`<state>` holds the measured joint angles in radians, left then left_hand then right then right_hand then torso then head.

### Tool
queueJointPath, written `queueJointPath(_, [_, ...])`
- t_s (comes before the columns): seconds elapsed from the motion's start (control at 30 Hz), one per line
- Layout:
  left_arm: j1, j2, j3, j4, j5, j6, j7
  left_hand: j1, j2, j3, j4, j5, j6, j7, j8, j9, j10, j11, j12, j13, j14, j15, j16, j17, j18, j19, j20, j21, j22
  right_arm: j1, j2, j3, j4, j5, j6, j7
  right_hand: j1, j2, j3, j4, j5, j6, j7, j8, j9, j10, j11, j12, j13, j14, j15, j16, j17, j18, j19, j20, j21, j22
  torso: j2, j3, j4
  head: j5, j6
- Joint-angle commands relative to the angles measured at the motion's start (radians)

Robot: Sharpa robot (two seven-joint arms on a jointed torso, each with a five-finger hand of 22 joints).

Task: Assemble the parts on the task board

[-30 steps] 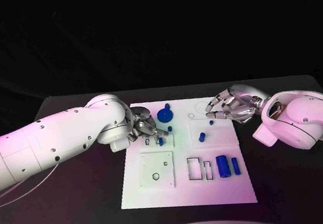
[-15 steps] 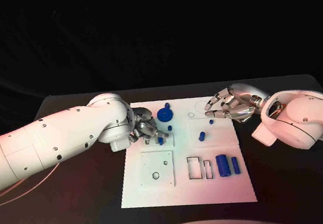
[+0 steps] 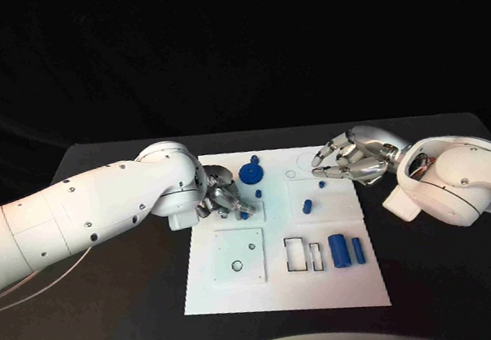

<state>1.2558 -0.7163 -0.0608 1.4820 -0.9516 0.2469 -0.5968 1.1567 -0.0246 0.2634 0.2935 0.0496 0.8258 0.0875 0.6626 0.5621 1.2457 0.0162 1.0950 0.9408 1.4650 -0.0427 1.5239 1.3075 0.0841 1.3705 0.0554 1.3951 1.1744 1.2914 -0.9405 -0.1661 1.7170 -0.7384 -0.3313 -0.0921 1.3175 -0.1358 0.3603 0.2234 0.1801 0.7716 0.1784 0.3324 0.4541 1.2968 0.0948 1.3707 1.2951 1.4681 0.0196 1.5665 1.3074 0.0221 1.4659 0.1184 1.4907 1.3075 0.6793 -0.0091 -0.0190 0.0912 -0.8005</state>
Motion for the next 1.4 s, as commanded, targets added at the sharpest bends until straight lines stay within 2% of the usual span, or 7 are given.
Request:
queueJointPath(0.03, [0.001,0.004,0.0,0.0,0.004,0.026,-0.002,0.012,-0.008,0.027,-0.001,0.003,-0.006,0.0,0.005,0.003,-0.006,-0.004,0.008,0.001,0.087,-0.006,0.007,0.204,-0.006,0.002,-0.003,0.007,0.002,0.0,0.002,0.0,0.001,-0.008,0.008,0.005,0.0,-0.003,-0.004,-0.002,-0.003,-0.008,0.002,0.004,0.002,-0.005,0.001,-0.007,-0.001,0.097,-0.002,-0.004,0.242,0.004,0.06,-0.001,-0.005,0.173,0.001,-0.0004,-0.0003,0.0,-0.002])
queueJointPath(0.3, [0.001,0.006,0.0,-0.001,0.009,0.008,-0.001,0.01,-0.041,0.182,-0.002,0.002,-0.006,-0.003,0.02,0.015,-0.007,-0.006,0.012,0.001,0.087,-0.009,0.007,0.204,-0.006,0.0,-0.005,0.009,0.005,0.0,0.003,0.0,-0.002,-0.008,0.015,0.002,0.0,-0.002,-0.004,-0.001,-0.003,-0.009,0.002,0.005,0.002,-0.006,0.001,-0.008,-0.002,0.097,-0.002,-0.004,0.241,0.004,0.06,-0.001,-0.005,0.173,0.0,0.0006,-0.001,0.001,-0.005])
queueJointPath(0.57, [0.001,0.003,0.0,0.0,0.018,-0.006,0.003,-0.015,-0.07,0.255,-0.002,0.002,-0.004,-0.006,0.043,0.031,-0.004,-0.009,0.016,0.002,0.087,-0.011,0.008,0.205,-0.006,0.0,-0.006,0.009,0.007,-0.001,0.005,0.0,-0.005,-0.008,0.021,0.0,-0.001,-0.001,-0.005,0.0,-0.003,-0.009,0.002,0.006,0.002,-0.005,0.001,-0.007,-0.001,0.097,-0.002,-0.004,0.241,0.005,0.06,-0.001,-0.006,0.172,0.0,0.0011,-0.0009,0.0,-0.007])
queueJointPath(0.73, [0.001,0.002,0.001,0.0,0.03,-0.013,0.005,-0.024,-0.074,0.279,-0.003,0.002,0.002,-0.01,0.059,0.04,-0.001,-0.012,0.02,0.006,0.088,-0.013,0.009,0.207,-0.006,0.0,-0.007,0.01,0.009,-0.001,0.006,0.0,-0.007,-0.008,0.025,-0.002,-0.001,-0.001,-0.005,0.0,-0.003,-0.009,0.002,0.006,0.002,-0.005,0.001,-0.007,-0.001,0.097,-0.002,-0.004,0.241,0.005,0.06,-0.001,-0.006,0.172,0.0,0.0009,-0.0008,-0.001,-0.008])
queueJointPath(0.83, [0.001,0.0,0.001,0.0,0.043,-0.02,0.008,-0.007,-0.071,0.354,-0.01,0.002,-0.006,-0.017,0.081,0.057,0.001,-0.018,0.021,0.006,0.088,-0.019,0.009,0.208,-0.006,0.001,-0.012,0.011,0.012,-0.001,0.006,0.0,-0.009,-0.008,0.028,-0.003,-0.001,-0.001,-0.005,0.0,-0.003,-0.009,0.002,0.006,0.002,-0.005,0.001,-0.007,-0.001,0.097,-0.002,-0.004,0.241,0.005,0.06,-0.001,-0.006,0.172,-0.001,0.0007,-0.0007,-0.002,-0.008])
queueJointPath(1.13, [0.001,-0.014,0.001,0.003,0.088,-0.05,0.022,0.006,-0.122,0.673,-0.166,0.006,-0.039,-0.017,0.147,0.106,0.006,-0.021,0.017,0.0,0.088,-0.023,0.009,0.208,-0.007,0.003,-0.014,0.013,0.019,-0.001,0.007,0.0,-0.014,-0.014,0.039,-0.01,-0.001,-0.001,-0.005,0.001,-0.004,-0.01,0.002,0.007,0.003,-0.005,0.001,-0.007,-0.001,0.096,-0.002,-0.004,0.24,0.005,0.059,-0.001,-0.007,0.171,-0.001,0.0007,0.0004,-0.003,-0.009])
queueJointPath(1.4, [0.001,-0.027,0.001,0.011,0.096,-0.091,0.043,-0.032,-0.141,0.732,-0.228,0.052,-0.029,-0.018,0.159,0.11,0.011,-0.023,0.014,-0.006,0.088,-0.024,0.009,0.208,-0.008,0.003,-0.013,0.016,0.023,-0.002,0.007,0.0,-0.017,-0.014,0.043,-0.012,-0.003,-0.001,-0.006,0.002,-0.005,-0.01,0.002,0.008,0.003,-0.005,0.001,-0.007,-0.001,0.096,-0.002,-0.005,0.239,0.005,0.059,-0.001,-0.008,0.17,-0.001,0.0008,-0.0001,-0.002,-0.011])
